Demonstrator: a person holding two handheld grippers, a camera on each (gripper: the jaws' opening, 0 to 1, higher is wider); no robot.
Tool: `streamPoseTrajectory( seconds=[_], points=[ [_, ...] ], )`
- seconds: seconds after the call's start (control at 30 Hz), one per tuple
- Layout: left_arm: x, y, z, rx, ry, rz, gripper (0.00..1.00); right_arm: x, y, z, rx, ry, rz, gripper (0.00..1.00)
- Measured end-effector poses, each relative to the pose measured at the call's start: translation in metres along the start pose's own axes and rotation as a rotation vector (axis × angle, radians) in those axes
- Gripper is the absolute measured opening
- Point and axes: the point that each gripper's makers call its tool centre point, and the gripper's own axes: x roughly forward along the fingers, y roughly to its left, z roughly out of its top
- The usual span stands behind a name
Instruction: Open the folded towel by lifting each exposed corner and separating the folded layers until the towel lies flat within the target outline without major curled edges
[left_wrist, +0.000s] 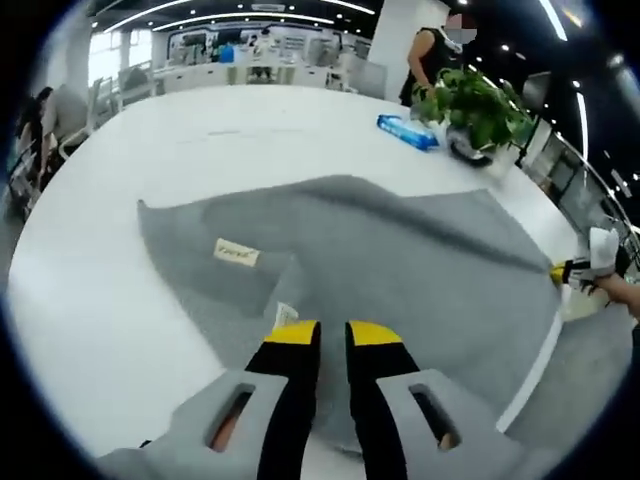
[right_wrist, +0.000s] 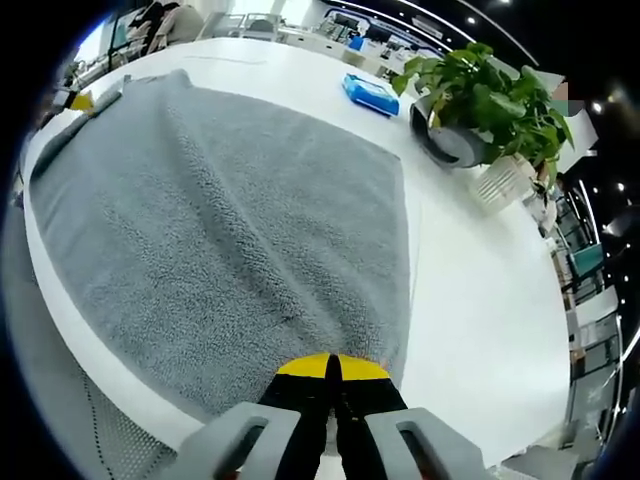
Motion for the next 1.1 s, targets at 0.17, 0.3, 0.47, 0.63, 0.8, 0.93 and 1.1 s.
streamPoseTrajectory(
  seconds=[0.17, 0.3, 0.47, 0.63, 0.8, 0.93, 1.1],
  points=[
    [-0.012, 0.018, -0.006, -0.031, 0.002, 0.036, 0.14, 0.0, 0.0, 0.0, -0.004, 0.0, -0.001, 0.0],
    [-0.016, 0.037, -0.023, -0.032, 0.032, 0.09, 0.16, 0.0, 0.0, 0.0, -0.012, 0.002, -0.003, 0.0],
    [-0.018, 0.044, -0.037, -0.064, 0.045, 0.107, 0.16, -0.001, 0.0, 0.0, -0.015, 0.003, -0.004, 0.0],
    [-0.016, 0.045, -0.044, -0.072, 0.059, 0.116, 0.15, -0.001, 0.0, 0.0, -0.025, 0.004, -0.006, 0.0],
    [-0.013, 0.043, -0.047, -0.097, 0.074, 0.098, 0.11, -0.001, 0.0, 0.0, -0.031, 0.006, -0.009, 0.0],
    [-0.013, 0.043, -0.048, -0.101, 0.08, 0.091, 0.07, -0.001, 0.0, 0.0, -0.038, 0.009, -0.011, 0.0],
    [-0.018, 0.046, -0.048, -0.076, 0.1, 0.104, 0.04, 0.0, 0.001, 0.0, -0.04, 0.009, -0.012, 0.0]
  ],
)
